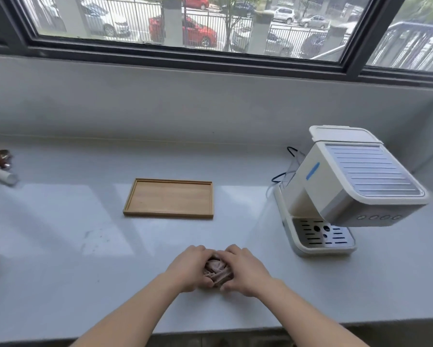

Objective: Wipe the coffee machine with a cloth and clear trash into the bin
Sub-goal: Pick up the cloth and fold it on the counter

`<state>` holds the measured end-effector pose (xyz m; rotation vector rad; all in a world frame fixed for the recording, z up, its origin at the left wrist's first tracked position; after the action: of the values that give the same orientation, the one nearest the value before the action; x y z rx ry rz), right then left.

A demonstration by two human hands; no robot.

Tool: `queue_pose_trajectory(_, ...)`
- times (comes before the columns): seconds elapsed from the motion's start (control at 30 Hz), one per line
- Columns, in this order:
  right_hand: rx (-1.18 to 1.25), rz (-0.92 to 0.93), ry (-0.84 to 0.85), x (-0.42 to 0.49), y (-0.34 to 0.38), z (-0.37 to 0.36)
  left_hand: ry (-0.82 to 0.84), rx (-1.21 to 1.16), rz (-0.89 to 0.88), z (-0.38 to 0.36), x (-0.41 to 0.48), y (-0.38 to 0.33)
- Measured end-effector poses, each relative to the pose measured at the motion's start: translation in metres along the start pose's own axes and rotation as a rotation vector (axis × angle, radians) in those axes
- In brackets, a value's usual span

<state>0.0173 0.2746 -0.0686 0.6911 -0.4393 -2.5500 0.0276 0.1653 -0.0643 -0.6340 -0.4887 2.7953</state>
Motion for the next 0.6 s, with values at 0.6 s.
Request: queue_pose_trajectory(0.6, 0.095, 0.132, 0.023, 0.036, 0.028, 0.030, -0.019, -0.107, -0.017, 0.039, -0.003, 0.022)
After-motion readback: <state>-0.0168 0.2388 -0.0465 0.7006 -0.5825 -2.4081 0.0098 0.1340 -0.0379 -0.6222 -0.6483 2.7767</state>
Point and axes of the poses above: each hand's wrist, its own x-axis towards the middle knuckle, its own z-axis out of the back of the hand, y = z × x, the point moved 10 cm from there along x, towards the middle knuckle, and after that the axes turned 5 degrees about x, right-handed, at the moved point
